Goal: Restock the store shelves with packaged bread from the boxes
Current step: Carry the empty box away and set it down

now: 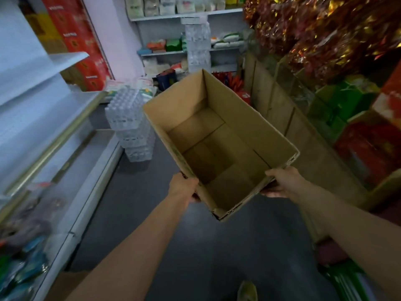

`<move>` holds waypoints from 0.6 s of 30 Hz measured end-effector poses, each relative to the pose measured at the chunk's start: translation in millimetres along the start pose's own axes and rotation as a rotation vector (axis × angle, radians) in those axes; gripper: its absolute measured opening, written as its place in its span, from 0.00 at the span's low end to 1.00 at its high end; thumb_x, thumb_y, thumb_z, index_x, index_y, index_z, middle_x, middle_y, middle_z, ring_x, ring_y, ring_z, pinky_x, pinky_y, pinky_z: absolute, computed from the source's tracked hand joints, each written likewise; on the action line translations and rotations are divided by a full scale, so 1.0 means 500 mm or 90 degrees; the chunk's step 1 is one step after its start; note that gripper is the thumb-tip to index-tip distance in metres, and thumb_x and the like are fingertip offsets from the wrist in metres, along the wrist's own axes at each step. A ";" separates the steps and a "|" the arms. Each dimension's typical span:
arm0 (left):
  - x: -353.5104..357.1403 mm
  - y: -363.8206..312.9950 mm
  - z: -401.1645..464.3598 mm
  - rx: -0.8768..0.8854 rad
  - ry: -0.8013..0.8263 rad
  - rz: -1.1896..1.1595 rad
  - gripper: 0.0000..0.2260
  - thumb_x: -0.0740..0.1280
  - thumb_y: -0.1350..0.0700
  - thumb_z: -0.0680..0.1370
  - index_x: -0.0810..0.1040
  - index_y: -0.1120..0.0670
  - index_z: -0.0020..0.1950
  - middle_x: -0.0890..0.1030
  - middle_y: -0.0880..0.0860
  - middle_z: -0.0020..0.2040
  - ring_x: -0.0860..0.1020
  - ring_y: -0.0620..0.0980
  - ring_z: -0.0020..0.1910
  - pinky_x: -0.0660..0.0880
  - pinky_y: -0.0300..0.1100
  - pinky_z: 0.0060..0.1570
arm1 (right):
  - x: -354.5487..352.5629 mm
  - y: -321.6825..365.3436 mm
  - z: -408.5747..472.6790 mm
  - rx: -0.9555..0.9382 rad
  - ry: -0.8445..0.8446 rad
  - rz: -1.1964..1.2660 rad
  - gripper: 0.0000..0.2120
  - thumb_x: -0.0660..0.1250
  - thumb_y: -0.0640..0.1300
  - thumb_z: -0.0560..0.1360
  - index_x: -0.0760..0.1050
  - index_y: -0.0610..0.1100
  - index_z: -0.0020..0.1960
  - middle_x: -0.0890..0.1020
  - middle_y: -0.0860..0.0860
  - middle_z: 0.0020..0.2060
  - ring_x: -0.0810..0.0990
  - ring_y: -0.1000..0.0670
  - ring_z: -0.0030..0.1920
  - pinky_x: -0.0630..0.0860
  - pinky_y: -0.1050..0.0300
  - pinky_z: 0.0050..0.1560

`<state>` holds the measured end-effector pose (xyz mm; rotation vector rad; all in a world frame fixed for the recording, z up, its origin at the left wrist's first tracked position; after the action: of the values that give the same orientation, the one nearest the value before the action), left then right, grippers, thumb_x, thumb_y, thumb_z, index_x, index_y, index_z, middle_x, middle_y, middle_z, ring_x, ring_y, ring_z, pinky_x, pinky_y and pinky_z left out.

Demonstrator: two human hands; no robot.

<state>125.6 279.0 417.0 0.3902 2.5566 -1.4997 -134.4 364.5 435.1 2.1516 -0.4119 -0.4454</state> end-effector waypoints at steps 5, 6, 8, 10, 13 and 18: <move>0.161 -0.130 0.182 -0.043 0.023 -0.005 0.16 0.63 0.66 0.81 0.71 0.59 0.68 0.78 0.61 0.63 0.79 0.62 0.57 0.80 0.53 0.40 | -0.074 0.092 0.243 0.055 -0.011 -0.018 0.04 0.65 0.38 0.79 0.69 0.41 0.49 0.81 0.36 0.42 0.83 0.41 0.31 0.81 0.53 0.27; 0.190 -0.154 0.214 -0.051 0.024 -0.002 0.15 0.63 0.66 0.81 0.72 0.59 0.67 0.78 0.61 0.63 0.79 0.62 0.56 0.80 0.50 0.37 | -0.087 0.110 0.292 0.065 -0.014 -0.016 0.05 0.65 0.38 0.78 0.69 0.40 0.51 0.82 0.35 0.43 0.83 0.40 0.31 0.81 0.53 0.27; 0.242 -0.193 0.277 -0.070 0.026 0.015 0.15 0.64 0.65 0.81 0.71 0.60 0.68 0.76 0.61 0.65 0.78 0.62 0.58 0.80 0.48 0.37 | -0.109 0.141 0.384 0.080 -0.025 -0.027 0.08 0.66 0.39 0.78 0.69 0.39 0.54 0.82 0.34 0.44 0.84 0.39 0.33 0.81 0.52 0.28; 0.285 -0.224 0.342 -0.087 0.027 0.030 0.17 0.63 0.64 0.81 0.70 0.60 0.70 0.75 0.61 0.67 0.78 0.63 0.59 0.80 0.50 0.43 | -0.121 0.165 0.472 0.090 -0.028 -0.037 0.09 0.66 0.39 0.78 0.69 0.38 0.55 0.82 0.34 0.44 0.84 0.39 0.35 0.81 0.52 0.29; 0.344 -0.261 0.445 -0.118 0.028 0.048 0.18 0.63 0.64 0.81 0.69 0.60 0.71 0.74 0.61 0.69 0.78 0.64 0.59 0.81 0.53 0.49 | -0.128 0.198 0.596 0.101 -0.026 -0.050 0.06 0.66 0.40 0.78 0.70 0.39 0.51 0.82 0.34 0.43 0.84 0.38 0.36 0.82 0.49 0.36; 0.445 -0.317 0.636 -0.178 0.031 0.045 0.18 0.63 0.65 0.81 0.69 0.58 0.72 0.71 0.60 0.71 0.75 0.64 0.65 0.80 0.49 0.41 | -0.123 0.259 0.816 0.129 -0.021 -0.072 0.05 0.63 0.41 0.80 0.68 0.42 0.47 0.81 0.36 0.44 0.83 0.39 0.39 0.83 0.47 0.39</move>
<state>-134.3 -39.6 335.9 0.4773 2.7070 -1.1006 -391.1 34.1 325.8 2.3749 -0.3684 -0.5224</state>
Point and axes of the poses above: each hand's wrist, its own z-axis towards the middle knuckle, its own x-axis out of the palm, y = z × x, the point moved 4 cm from there along z, towards the middle knuckle
